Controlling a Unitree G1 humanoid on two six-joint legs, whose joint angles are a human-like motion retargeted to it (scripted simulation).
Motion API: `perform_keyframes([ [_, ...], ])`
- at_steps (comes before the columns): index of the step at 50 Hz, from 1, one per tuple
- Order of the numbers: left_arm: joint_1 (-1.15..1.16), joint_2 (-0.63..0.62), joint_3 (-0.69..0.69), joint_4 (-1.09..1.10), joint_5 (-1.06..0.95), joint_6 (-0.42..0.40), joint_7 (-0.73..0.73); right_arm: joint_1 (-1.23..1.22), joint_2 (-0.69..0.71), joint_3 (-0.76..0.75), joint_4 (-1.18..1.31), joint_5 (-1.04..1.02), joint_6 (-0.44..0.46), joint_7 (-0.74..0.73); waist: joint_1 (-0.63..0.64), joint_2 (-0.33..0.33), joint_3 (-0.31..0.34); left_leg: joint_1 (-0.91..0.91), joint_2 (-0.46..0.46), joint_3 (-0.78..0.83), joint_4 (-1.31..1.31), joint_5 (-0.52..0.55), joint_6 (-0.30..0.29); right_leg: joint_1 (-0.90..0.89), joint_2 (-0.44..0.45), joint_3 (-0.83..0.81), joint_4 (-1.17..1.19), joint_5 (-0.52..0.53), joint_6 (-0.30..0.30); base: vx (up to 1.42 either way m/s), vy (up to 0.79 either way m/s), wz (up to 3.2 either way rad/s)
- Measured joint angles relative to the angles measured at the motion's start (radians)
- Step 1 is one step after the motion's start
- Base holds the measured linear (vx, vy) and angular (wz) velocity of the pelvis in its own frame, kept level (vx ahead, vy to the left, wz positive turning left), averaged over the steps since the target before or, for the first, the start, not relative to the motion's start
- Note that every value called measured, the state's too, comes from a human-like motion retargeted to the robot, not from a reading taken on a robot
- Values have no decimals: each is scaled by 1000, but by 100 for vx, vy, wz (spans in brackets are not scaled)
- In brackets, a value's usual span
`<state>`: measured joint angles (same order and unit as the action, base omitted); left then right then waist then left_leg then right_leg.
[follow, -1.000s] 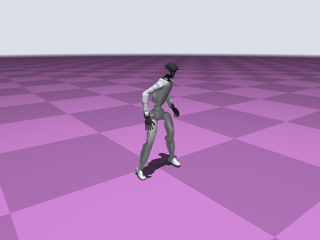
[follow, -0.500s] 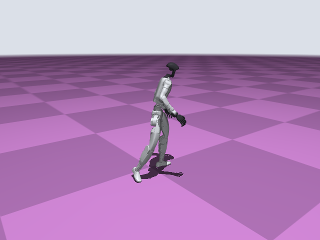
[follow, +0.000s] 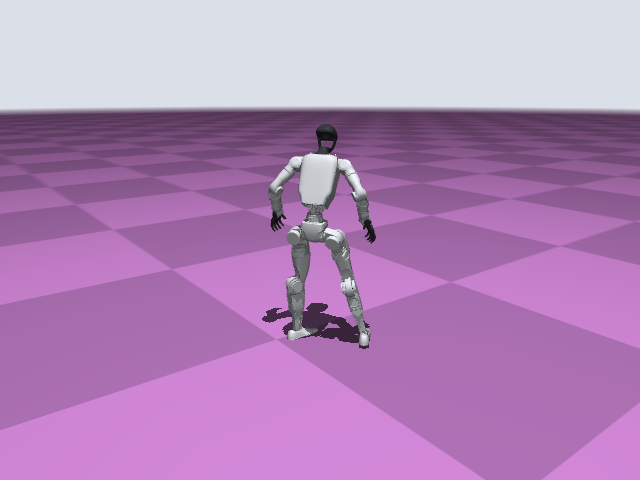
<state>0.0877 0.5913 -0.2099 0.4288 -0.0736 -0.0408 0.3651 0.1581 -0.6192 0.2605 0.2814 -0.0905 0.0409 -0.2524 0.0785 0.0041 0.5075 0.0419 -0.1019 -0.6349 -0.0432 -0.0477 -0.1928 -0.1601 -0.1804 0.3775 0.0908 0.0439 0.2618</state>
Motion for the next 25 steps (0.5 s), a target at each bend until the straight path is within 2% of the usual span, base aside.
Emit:
perform_keyframes([
  [2,23,-5,-10,-38,32,-17,-31,40,-2,-25,-15,8,-21,20,5,19,-8,3,10,-71,16,-48,-5,29,8,-46,39,-36,0,25,-44,278],
  [5,-12,16,-54,-71,23,-8,-45,42,1,-29,-1,15,-7,-19,38,23,-8,-7,21,-92,-44,-13,11,84,-52,-178,7,-11,0,9,-41,258],
  [7,-29,25,-79,-63,56,-4,-86,37,-16,-20,21,19,-20,-19,49,23,-37,-69,36,84,-17,18,15,74,-90,-279,47,-47,0,2,-34,246],
  [10,-61,23,-95,-37,66,20,-126,-29,-58,16,69,9,-8,-18,50,34,-48,-131,150,558,44,52,27,92,-90,-404,69,-57,0,0,-35,222],
  [12,-19,12,-91,-36,53,6,-146,-51,-99,39,86,13,-50,18,20,13,-86,-183,206,811,178,-1,38,94,-124,-484,106,-89,-13,5,-21,211],
  [13,-4,12,-90,-39,36,2,-144,-68,-110,48,95,13,-62,23,10,9,-96,-175,233,858,181,-1,33,110,-119,-518,95,-88,-21,5,-20,184],
  [15,31,26,-86,-43,27,-14,-157,-82,-133,48,101,45,-97,40,-5,-7,-133,-221,280,886,296,-36,14,110,-124,-587,114,-105,-25,5,-18,154],
  [20,61,48,-62,-46,30,-15,-159,-63,-126,-15,90,70,-96,9,41,-43,-147,-121,294,827,244,-23,0,160,-125,-674,76,-92,-2,5,-7,90],
  [25,99,33,10,-87,-39,-26,-128,-39,-122,-60,60,56,-122,-3,73,-37,-161,-64,312,828,208,-39,6,144,-123,-735,114,-103,-9,3,10,70],
])
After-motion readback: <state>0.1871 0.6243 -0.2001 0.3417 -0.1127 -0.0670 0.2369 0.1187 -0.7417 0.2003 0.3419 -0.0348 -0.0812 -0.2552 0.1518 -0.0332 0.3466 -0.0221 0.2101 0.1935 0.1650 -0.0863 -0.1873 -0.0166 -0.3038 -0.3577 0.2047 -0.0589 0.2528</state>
